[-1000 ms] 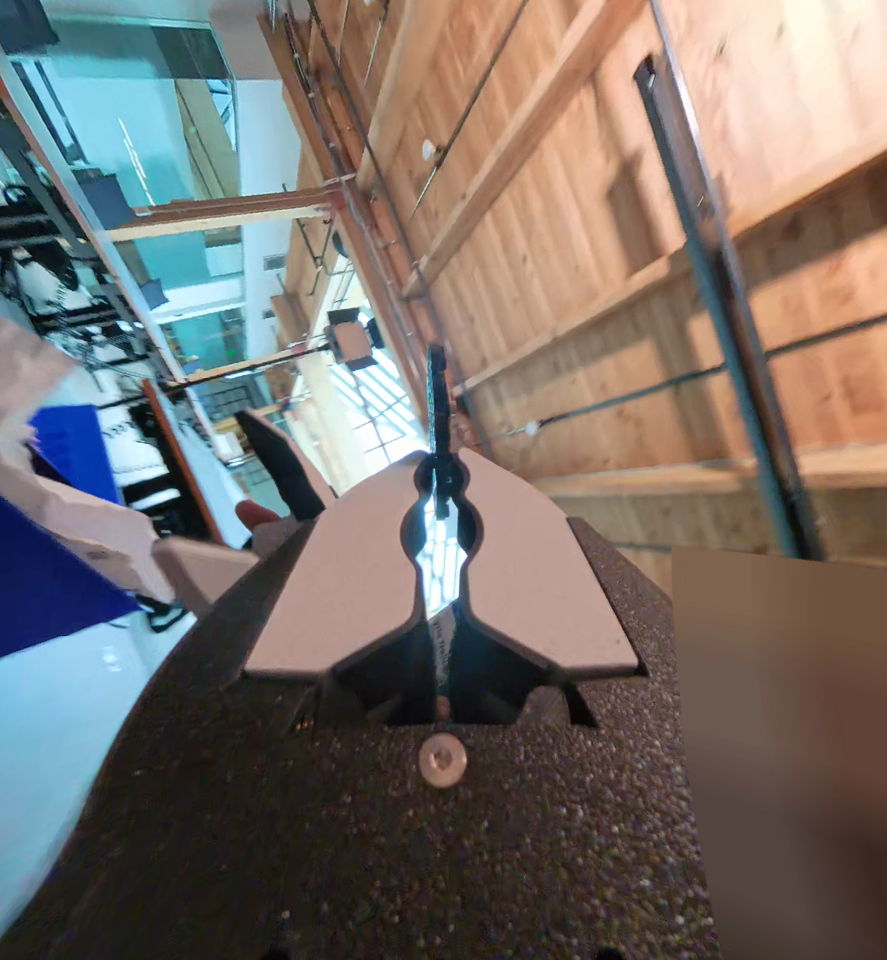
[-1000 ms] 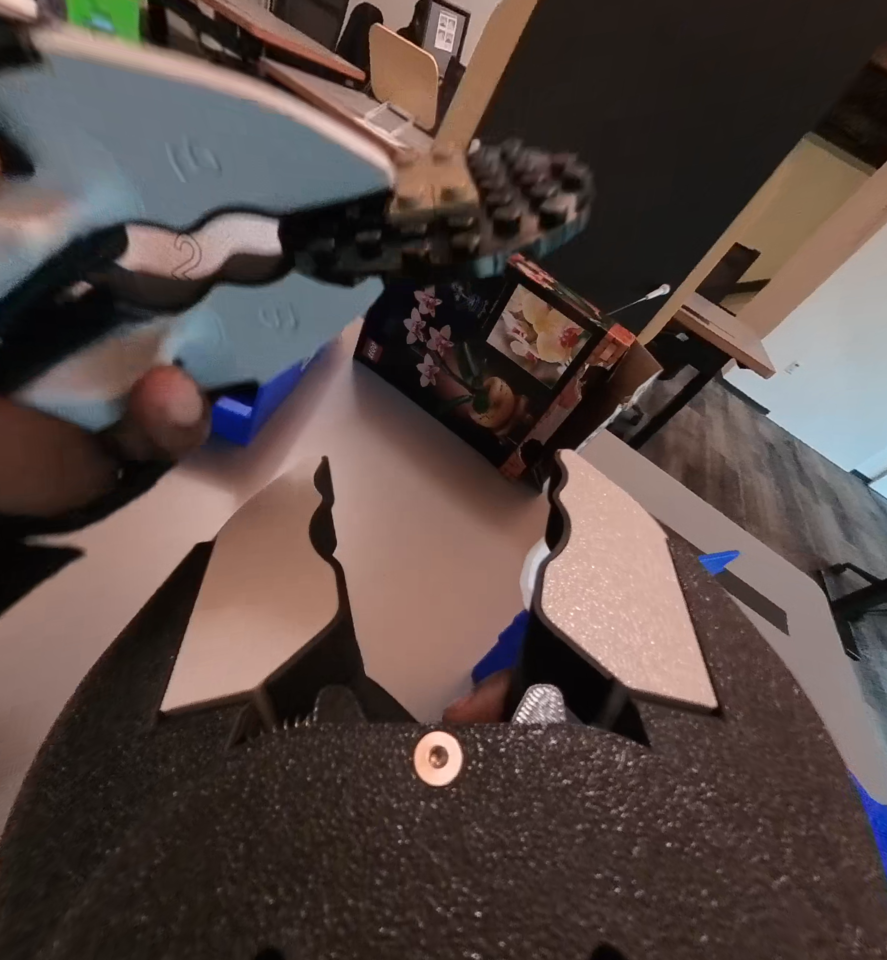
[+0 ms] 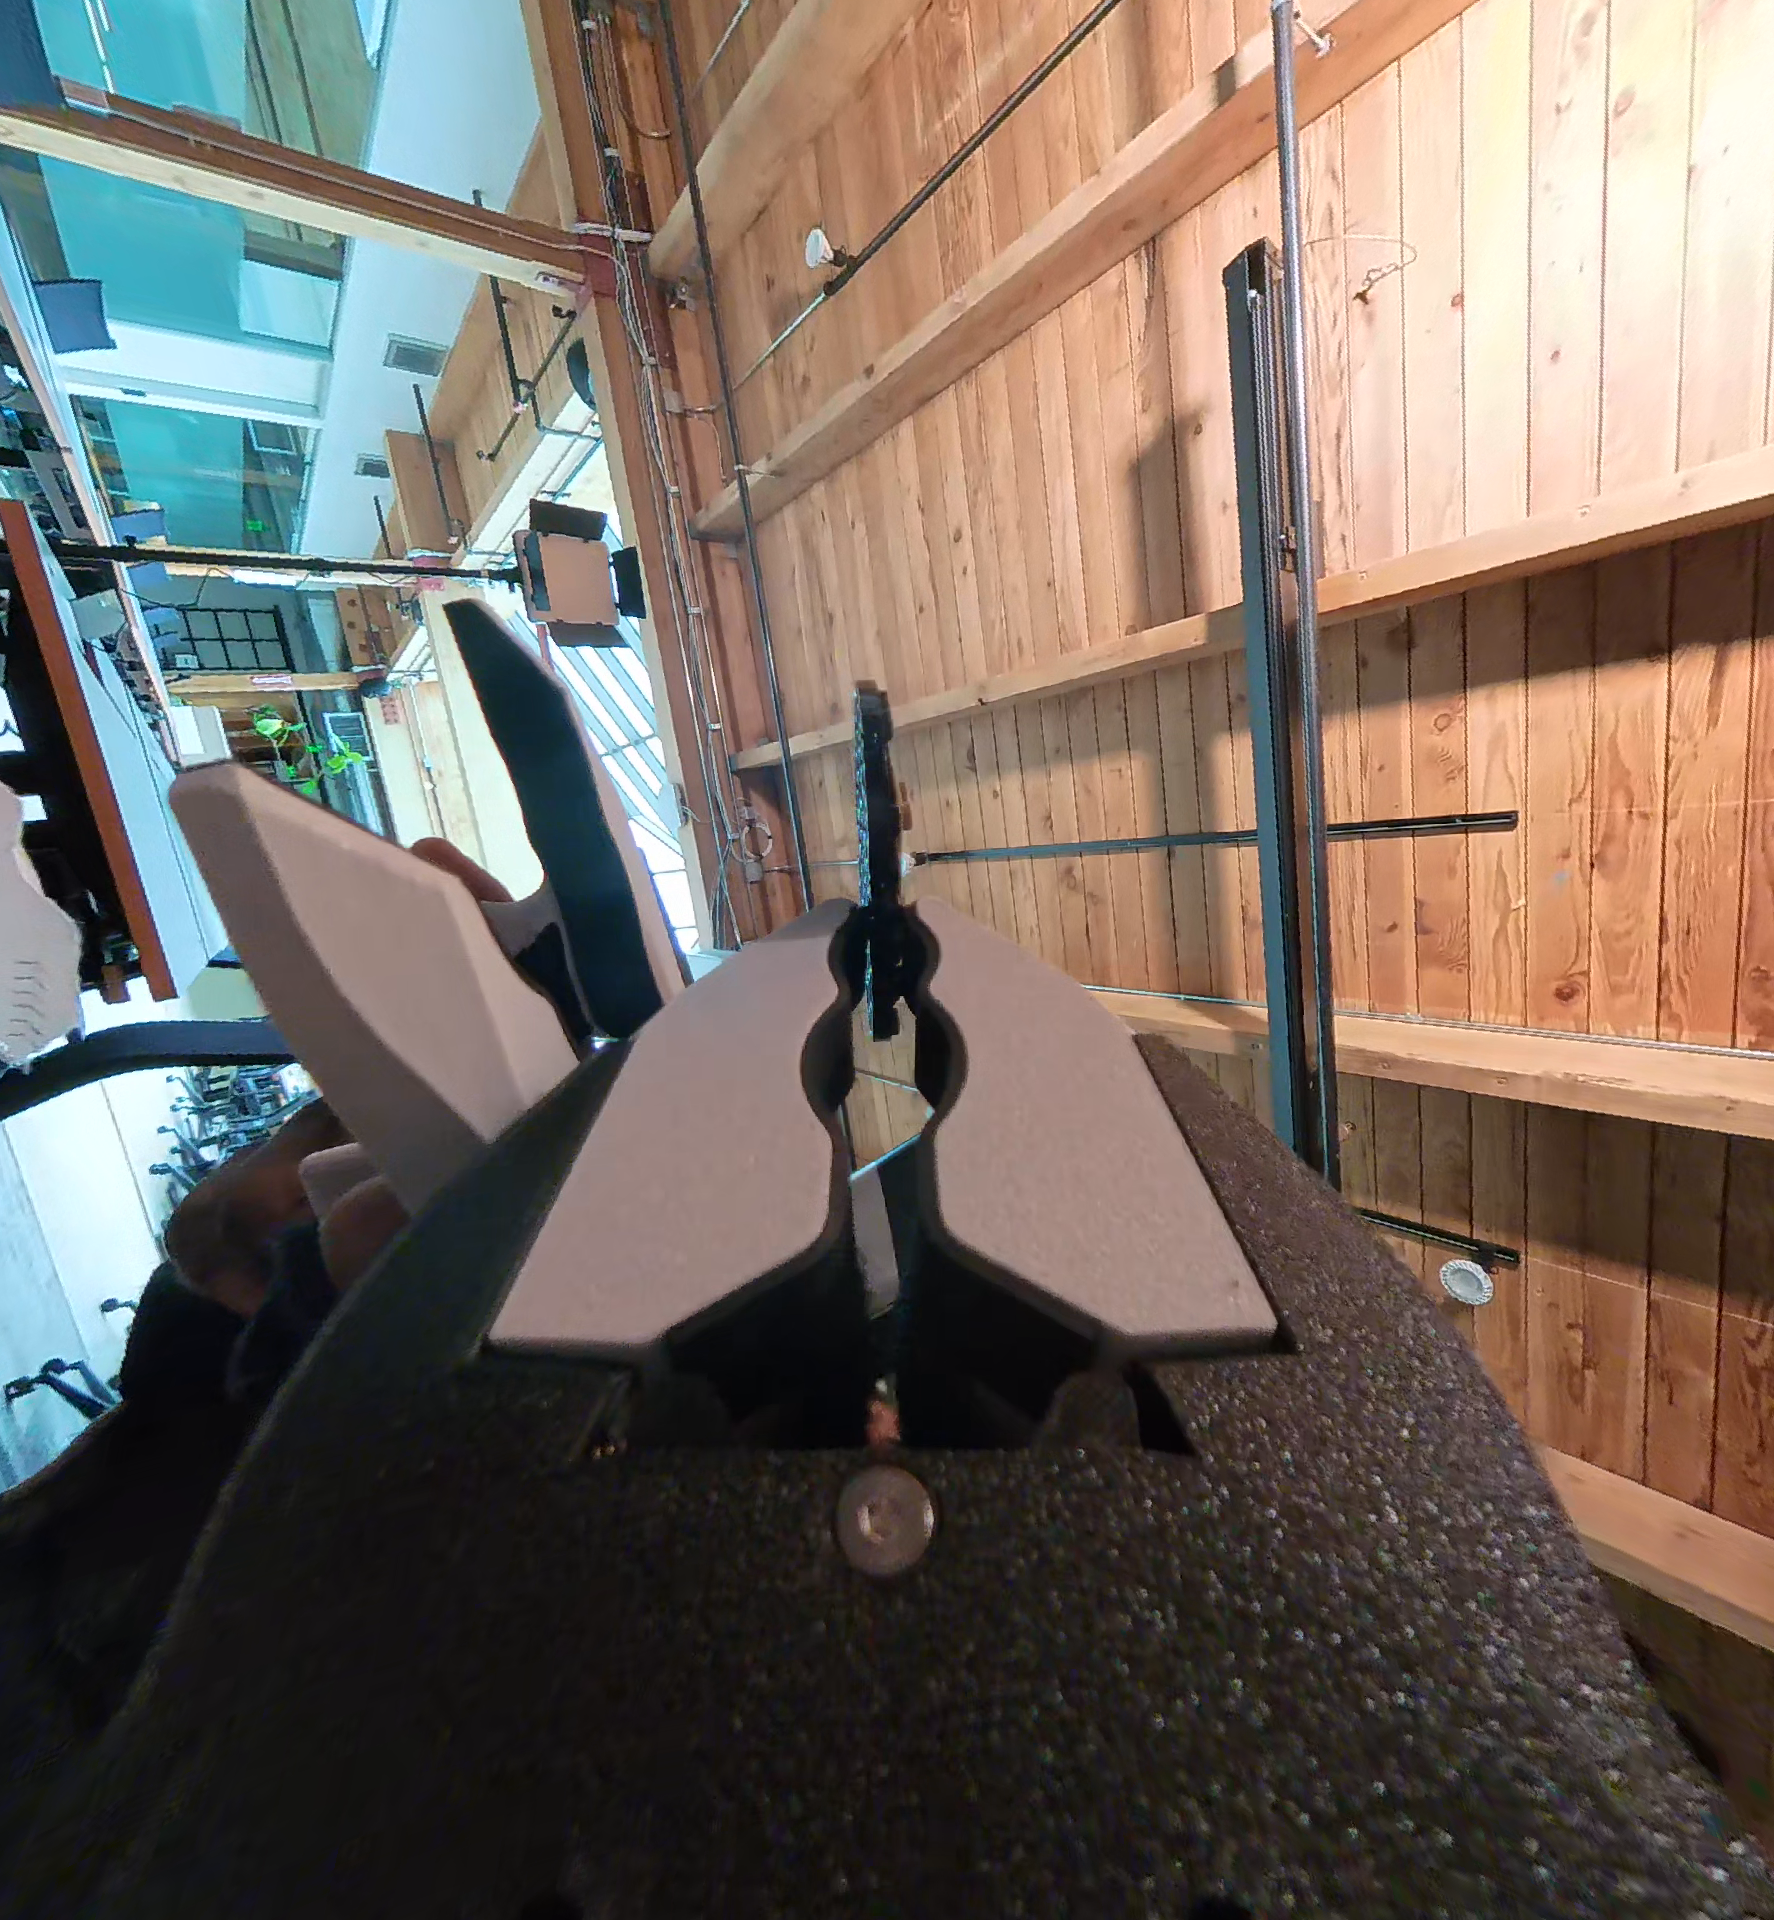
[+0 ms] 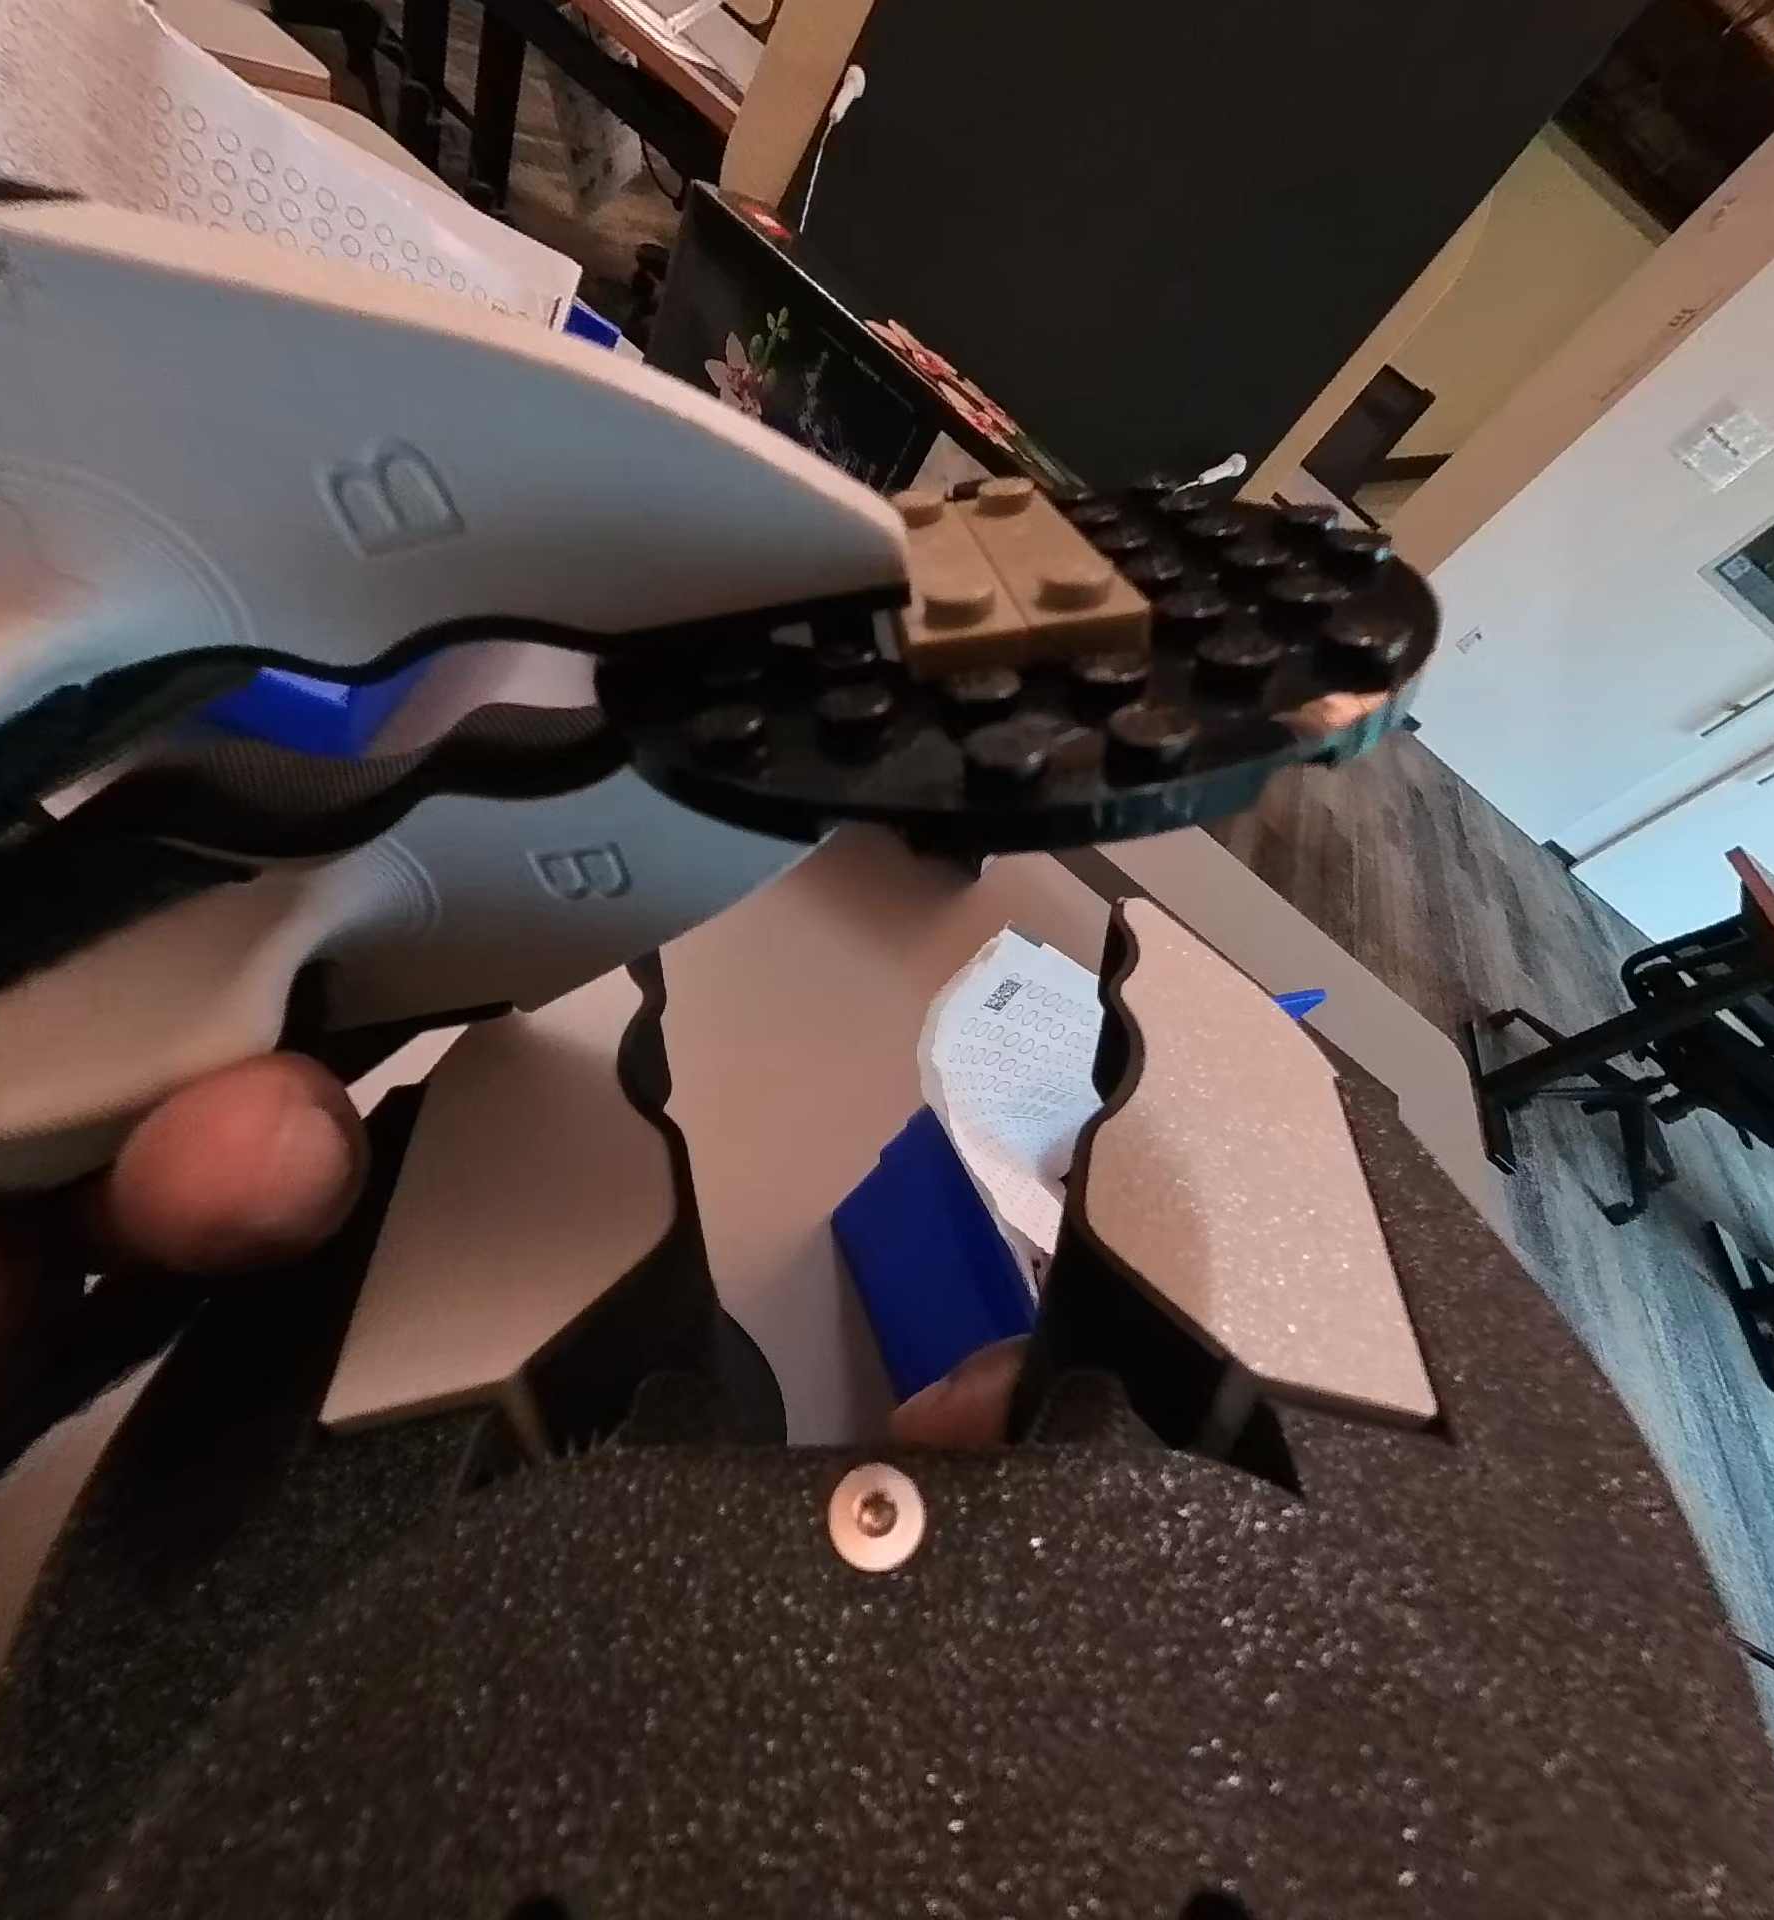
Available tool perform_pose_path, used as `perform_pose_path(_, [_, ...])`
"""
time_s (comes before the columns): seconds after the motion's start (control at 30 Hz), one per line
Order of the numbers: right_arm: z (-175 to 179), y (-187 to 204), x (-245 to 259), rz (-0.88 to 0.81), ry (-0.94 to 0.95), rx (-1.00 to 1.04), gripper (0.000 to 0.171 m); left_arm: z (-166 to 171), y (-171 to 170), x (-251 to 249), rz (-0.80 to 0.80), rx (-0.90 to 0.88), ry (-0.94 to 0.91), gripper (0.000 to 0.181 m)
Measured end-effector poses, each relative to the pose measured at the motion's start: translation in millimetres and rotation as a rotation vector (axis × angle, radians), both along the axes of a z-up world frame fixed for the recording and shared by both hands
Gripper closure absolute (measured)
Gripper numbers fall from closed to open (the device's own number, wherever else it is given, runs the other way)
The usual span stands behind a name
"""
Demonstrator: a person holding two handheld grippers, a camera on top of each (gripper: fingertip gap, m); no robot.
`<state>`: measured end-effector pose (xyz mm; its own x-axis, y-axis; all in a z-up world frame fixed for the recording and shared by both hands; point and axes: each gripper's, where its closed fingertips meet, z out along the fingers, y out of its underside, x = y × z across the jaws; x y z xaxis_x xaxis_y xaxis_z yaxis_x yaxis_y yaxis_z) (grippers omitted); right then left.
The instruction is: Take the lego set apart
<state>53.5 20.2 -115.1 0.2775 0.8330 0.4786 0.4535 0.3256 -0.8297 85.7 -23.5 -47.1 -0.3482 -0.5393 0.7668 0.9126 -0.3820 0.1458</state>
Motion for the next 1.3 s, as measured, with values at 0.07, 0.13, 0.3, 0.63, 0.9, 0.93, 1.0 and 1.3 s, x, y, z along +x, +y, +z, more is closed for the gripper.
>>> perform_pose_path(0.07, [0, 0, 0, -0.003, -0.003, 0.005, 0.091, 0, 0, 0, -0.007, 0.009, -0.01, 0.176])
perform_pose_path(0.13, [0, -1, 0, -0.004, -0.007, 0.012, 0.092, 1, -1, 1, -0.021, 0.022, -0.013, 0.176])
perform_pose_path(0.3, [-2, -1, 0, -0.008, -0.019, 0.03, 0.092, -1, -1, 1, -0.027, 0.03, 0.019, 0.176])
perform_pose_path(0.63, [-11, 1, -1, 0.002, -0.045, 0.052, 0.092, 4, -5, 11, -0.104, 0.069, 0.074, 0.176])
perform_pose_path(0.9, [-14, 0, -1, 0.02, -0.089, 0.073, 0.096, 3, -8, 10, -0.111, 0.044, 0.135, 0.176])
perform_pose_path(0.93, [-16, 0, 0, 0.026, -0.108, 0.073, 0.098, 2, -7, 7, -0.1, 0.026, 0.144, 0.176])
perform_pose_path(1.0, [-20, 2, 4, 0.025, -0.153, 0.071, 0.102, 1, -6, 1, -0.069, -0.001, 0.18, 0.176])
perform_pose_path(1.3, [1, -17, 44, 0.243, -0.129, -0.129, 0.162, -13, -6, -18, 0.01, -0.082, 0.241, 0.176])
